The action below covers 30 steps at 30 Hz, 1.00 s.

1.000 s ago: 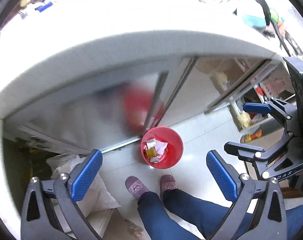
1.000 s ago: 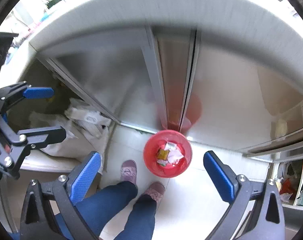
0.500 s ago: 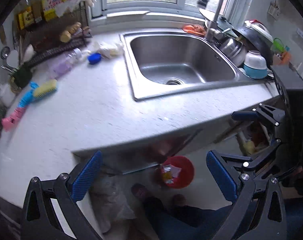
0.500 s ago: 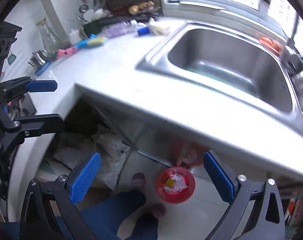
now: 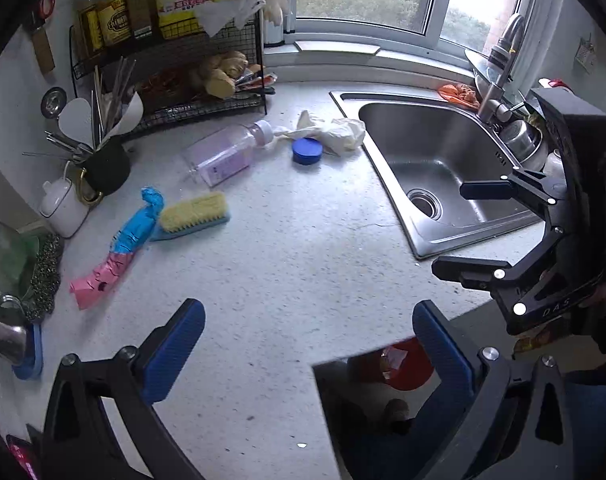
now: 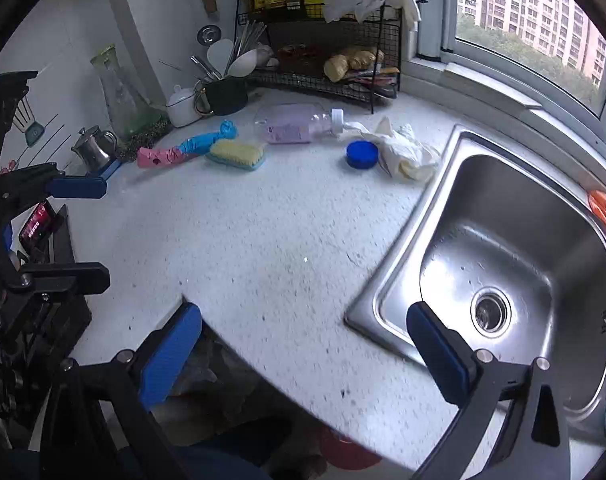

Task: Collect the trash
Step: 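Raise both tools back up to the counter toward the brush and wrapper, then grasp the blue-and-pink plastic wrapper with the left tool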

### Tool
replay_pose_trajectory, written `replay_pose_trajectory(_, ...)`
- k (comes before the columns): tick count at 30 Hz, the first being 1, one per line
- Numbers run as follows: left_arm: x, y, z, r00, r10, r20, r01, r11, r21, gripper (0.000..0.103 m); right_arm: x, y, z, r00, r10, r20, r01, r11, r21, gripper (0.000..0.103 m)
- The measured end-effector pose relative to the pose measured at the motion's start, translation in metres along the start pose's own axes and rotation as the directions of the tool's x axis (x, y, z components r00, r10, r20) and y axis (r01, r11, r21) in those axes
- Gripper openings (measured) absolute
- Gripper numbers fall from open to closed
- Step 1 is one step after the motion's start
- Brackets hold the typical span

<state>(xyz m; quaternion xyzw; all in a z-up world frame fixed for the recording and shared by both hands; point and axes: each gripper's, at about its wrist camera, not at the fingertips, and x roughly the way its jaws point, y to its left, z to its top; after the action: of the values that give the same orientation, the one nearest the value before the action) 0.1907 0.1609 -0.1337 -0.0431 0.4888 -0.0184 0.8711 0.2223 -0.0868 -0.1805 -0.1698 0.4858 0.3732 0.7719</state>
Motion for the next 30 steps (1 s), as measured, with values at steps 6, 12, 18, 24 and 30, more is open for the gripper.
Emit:
replay_pose_trajectory(6,0.016,0.069,0.01,0.999,0.039,-0.032,-0.04,0.999,-0.012,0.103,0.048,0.028,0.053,0.999,0.033,-0.031,-0.035,0.997,-0.064,0.102)
replay_pose_trajectory(12,0.042,0.13,0.02,0.999,0.005,-0.032,-0.007,0.998,-0.065,0.103,0.091,0.05,0.089,0.996,0.041,-0.079,-0.048,0.994,-0.1,0.102)
replay_pose_trajectory(18,0.078,0.173,0.033,0.998,-0.004,-0.06,0.003,1.0,-0.02,0.103,0.125,0.06,0.119,0.994,0.022,-0.112,-0.036,0.991,-0.128,0.102)
replay_pose_trajectory(24,0.107,0.203,0.041,0.996,0.001,-0.094,0.002,1.0,0.03,0.103,0.153,0.066,0.14,0.99,0.002,-0.138,-0.019,0.992,-0.125,0.102)
replay_pose_trajectory(30,0.139,0.22,0.04,0.991,-0.009,-0.131,0.016,0.998,0.053,0.103,0.168,0.073,0.144,0.984,-0.01,-0.178,-0.014,0.991,-0.133,0.102)
